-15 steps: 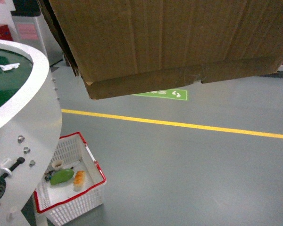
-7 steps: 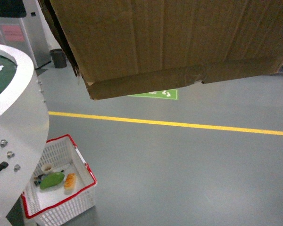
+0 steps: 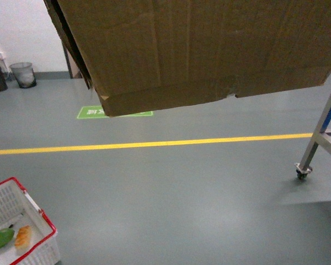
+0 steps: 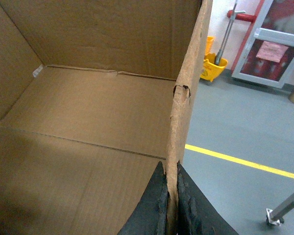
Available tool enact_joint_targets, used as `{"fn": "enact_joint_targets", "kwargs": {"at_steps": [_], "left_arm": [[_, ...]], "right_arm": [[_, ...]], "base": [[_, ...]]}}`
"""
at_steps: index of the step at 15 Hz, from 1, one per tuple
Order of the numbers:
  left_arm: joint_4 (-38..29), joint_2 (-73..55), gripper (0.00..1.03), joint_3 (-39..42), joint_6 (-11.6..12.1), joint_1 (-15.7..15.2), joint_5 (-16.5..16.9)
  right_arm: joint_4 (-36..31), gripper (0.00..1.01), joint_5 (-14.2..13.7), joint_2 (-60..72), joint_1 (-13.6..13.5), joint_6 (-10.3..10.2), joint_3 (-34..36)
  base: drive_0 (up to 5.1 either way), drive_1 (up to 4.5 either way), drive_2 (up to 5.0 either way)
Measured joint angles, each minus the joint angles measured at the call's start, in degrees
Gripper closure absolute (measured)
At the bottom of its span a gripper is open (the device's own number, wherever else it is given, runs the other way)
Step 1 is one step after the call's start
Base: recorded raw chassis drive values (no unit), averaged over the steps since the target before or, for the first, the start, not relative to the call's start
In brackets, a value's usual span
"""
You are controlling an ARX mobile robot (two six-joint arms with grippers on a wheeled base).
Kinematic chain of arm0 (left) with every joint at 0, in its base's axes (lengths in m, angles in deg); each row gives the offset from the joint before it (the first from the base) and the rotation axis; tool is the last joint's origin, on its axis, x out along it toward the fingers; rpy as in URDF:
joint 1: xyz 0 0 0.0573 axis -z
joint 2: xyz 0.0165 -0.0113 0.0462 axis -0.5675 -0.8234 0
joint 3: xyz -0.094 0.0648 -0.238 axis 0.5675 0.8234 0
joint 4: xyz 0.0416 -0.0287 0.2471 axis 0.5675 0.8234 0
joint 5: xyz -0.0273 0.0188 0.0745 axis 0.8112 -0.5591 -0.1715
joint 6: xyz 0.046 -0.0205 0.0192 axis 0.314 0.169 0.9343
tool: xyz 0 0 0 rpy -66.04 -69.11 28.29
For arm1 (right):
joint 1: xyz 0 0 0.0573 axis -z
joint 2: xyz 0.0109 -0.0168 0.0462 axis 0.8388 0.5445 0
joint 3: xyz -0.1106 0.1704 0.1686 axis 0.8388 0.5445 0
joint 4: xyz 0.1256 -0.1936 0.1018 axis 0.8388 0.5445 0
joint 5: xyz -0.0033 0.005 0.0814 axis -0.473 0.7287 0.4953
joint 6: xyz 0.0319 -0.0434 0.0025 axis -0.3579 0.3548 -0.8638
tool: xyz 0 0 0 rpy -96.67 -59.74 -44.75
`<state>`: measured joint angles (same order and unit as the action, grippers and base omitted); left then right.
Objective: Sort boxes to right shelf from conveyor
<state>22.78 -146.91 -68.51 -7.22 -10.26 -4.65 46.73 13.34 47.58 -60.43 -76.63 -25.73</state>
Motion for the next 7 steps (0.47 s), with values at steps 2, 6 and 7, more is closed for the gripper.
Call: {"fn": "enact_joint_targets", "kwargs": {"at_steps": [2,6,7], "left_arm": [[0.0,0.0,1.01,0.0,0.0,0.0,0.0],[0.0,0.0,1.01,0.0,0.0,0.0,0.0],[0.0,0.0,1.01,0.0,0.0,0.0,0.0]], "right_arm": [[0.0,0.99,0.0,0.0,0.0,0.0,0.0],[0.0,0.99,0.0,0.0,0.0,0.0,0.0],[0.0,0.99,0.0,0.0,0.0,0.0,0.0]], "base": [[-1.5,-1.47,-1.5],[-1.5,-1.47,-1.5],[-1.5,-1.47,-1.5]]}}
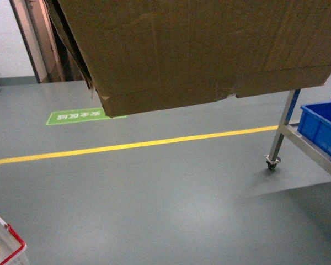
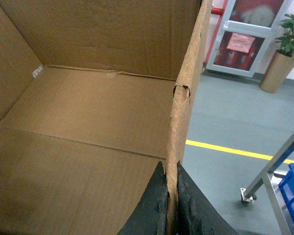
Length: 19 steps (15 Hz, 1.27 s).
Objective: Sort boxes to right shelf from conveyor
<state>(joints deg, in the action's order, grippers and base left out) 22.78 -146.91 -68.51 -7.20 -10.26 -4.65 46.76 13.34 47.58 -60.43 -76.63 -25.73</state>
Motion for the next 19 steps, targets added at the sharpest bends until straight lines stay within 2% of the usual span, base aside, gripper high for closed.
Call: {"fn": "enact_joint_targets", "kwargs": {"at_steps": [19], "left_arm": [[0.0,0.0,1.01,0.0,0.0,0.0,0.0]], "right_arm": [[0.0,0.99,0.0,0.0,0.0,0.0,0.0]], "base": [[-1.5,-1.46,-1.5]]}}
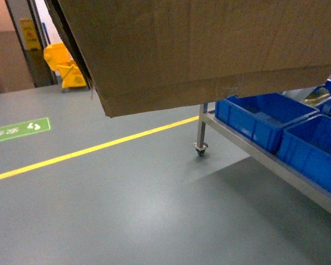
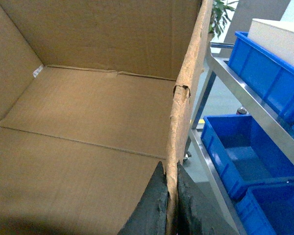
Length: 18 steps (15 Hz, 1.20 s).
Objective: Sort boxes to right shelf from conveyor
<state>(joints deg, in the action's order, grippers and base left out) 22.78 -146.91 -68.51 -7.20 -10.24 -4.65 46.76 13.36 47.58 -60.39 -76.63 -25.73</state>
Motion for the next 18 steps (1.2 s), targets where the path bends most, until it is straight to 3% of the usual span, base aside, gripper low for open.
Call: {"fn": "enact_joint_targets", "kwargs": {"at_steps": [18], "left_arm": [[0.0,0.0,1.01,0.0,0.0,0.0,0.0]], "right_arm": [[0.0,0.99,0.0,0.0,0.0,0.0,0.0]], "base": [[-1.3,-1.30,-1.3]]}}
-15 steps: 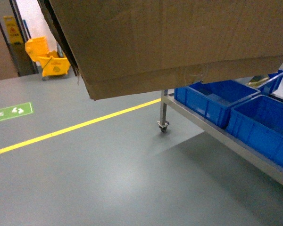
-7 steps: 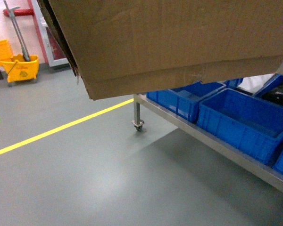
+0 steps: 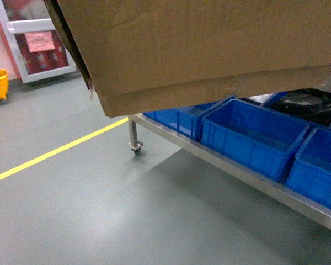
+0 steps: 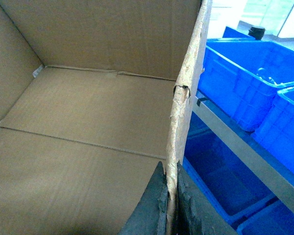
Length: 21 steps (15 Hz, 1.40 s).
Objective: Sort boxes to right shelf from conveyor
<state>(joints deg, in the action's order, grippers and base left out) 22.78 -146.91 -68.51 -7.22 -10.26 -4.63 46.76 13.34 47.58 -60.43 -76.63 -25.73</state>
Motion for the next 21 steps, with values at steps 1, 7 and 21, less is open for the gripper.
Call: {"fn": "enact_joint_targets", "kwargs": {"at_steps": [1,7,21], "left_arm": [[0.0,0.0,1.01,0.0,0.0,0.0,0.0],[0.0,0.0,1.01,0.0,0.0,0.0,0.0],[0.0,0.0,1.01,0.0,0.0,0.0,0.0]], "right_arm": [[0.0,0.99,0.0,0.0,0.0,0.0,0.0],[0.0,0.99,0.0,0.0,0.0,0.0,0.0],[0.0,0.99,0.0,0.0,0.0,0.0,0.0]], "base": [[-1.3,-1.29,-1.3],[-1.3,-1.29,-1.3],[-1.3,-1.30,-1.3]]}}
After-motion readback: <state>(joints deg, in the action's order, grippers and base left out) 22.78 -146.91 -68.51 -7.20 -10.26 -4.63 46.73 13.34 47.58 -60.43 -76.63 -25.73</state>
